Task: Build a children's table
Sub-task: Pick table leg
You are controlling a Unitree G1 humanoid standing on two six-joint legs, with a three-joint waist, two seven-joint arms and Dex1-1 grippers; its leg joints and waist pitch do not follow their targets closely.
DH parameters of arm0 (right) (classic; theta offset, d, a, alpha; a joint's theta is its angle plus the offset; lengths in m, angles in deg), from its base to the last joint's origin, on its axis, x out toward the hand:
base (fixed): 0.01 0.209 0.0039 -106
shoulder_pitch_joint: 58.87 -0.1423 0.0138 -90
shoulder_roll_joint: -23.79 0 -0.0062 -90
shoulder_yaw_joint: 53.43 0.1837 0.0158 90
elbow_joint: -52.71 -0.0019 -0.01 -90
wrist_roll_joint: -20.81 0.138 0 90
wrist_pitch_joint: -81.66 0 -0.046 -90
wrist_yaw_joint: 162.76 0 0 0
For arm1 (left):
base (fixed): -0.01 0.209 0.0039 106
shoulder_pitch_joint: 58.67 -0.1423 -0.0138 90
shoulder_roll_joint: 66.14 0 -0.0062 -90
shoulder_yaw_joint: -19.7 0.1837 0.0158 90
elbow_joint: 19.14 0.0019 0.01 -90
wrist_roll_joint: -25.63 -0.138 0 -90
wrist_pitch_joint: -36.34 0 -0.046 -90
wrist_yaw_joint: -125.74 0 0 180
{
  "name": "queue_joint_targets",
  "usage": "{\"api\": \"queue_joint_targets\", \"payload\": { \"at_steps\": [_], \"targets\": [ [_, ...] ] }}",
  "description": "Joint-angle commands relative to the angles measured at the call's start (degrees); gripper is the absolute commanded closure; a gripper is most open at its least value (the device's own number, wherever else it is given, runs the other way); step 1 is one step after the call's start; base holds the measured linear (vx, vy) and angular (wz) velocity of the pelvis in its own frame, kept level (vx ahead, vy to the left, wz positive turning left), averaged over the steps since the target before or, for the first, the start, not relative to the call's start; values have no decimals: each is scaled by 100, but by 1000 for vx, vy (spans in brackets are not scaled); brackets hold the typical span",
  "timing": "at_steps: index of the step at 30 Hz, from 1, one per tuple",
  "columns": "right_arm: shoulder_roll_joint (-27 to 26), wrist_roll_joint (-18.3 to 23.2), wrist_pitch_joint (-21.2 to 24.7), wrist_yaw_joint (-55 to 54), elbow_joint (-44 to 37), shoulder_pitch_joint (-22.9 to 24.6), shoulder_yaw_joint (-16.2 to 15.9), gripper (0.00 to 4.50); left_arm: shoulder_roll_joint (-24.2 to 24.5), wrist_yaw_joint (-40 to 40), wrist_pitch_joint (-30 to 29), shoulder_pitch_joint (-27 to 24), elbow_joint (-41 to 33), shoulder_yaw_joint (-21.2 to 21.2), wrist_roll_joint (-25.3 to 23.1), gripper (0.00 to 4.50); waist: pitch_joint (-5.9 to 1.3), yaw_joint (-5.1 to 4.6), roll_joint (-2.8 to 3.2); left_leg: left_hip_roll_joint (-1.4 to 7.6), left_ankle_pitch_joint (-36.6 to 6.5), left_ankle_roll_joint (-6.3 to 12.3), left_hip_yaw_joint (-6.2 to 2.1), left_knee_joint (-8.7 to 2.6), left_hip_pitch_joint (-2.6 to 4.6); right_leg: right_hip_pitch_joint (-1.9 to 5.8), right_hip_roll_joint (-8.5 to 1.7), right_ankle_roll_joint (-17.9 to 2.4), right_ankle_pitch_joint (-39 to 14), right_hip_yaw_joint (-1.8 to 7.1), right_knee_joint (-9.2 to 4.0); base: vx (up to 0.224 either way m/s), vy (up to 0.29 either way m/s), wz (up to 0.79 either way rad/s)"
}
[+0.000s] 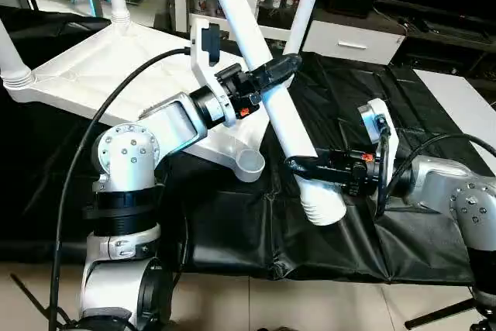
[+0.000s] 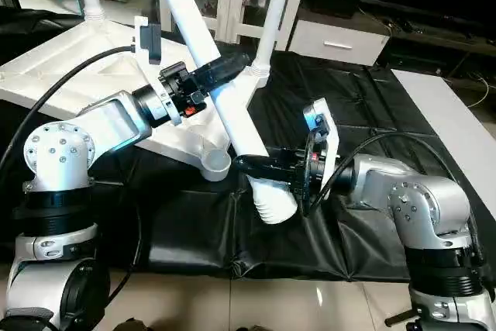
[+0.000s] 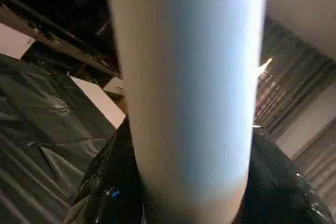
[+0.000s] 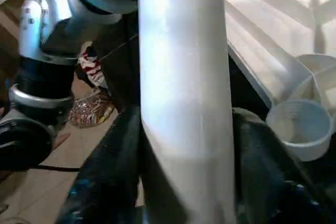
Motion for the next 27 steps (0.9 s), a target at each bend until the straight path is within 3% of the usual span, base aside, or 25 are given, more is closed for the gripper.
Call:
{"api": "queue_joint_targets", "payload": {
  "at_steps": [1,8,13,14,15,16,18,27],
  "targets": [
    [40,16,-24,-63,34,-34,158,172,-7,-99,23,110,5,83,-83,256,-420,15,138,-38,-964,-175,87,-440,6,399,-224,-773,-1584,148,-406,0,0,0],
    [-31,-24,-232,-132,-48,-146,154,111,316,-207,131,224,-304,830,-812,271,-420,11,142,-20,-946,-188,76,-453,13,393,-230,-703,-1557,153,-390,0,0,0],
    [-4,-477,-535,-318,-53,-228,-149,75,387,-534,196,375,-353,1100,-1230,273,-429,16,107,-27,-806,-225,78,-439,4,405,-232,-702,-1487,155,-369,0,0,0],
    [-76,-853,-725,-651,-10,-325,-343,68,362,-682,269,443,-345,1141,-1361,273,-417,15,107,-28,-775,-244,78,-442,-2,397,-240,-708,-1490,161,-367,0,0,0],
    [-61,-1140,-898,-782,-33,-348,-542,68,368,-694,302,475,-355,1176,-1406,273,-414,12,66,-43,-805,-272,89,-437,-12,402,-241,-658,-1647,158,-390,0,0,0],
    [-56,-1407,-1051,-925,-57,-366,-728,68,371,-705,347,502,-366,1205,-1458,273,-408,14,95,-36,-815,-310,82,-442,-8,390,-252,-626,-1744,163,-389,0,0,0],
    [-62,-1751,-1233,-1116,-108,-361,-1004,68,383,-687,418,529,-395,1265,-1554,273,-411,1,72,-40,-824,-321,89,-437,-10,391,-243,-585,-1756,165,-387,0,0,0],
    [-677,-1842,-1284,-1672,-154,-328,-1080,65,363,-631,459,551,-474,1360,-1697,273,-411,-17,98,-37,-901,-312,87,-452,7,362,-219,-594,-1495,171,-355,0,0,0]
  ]
}}
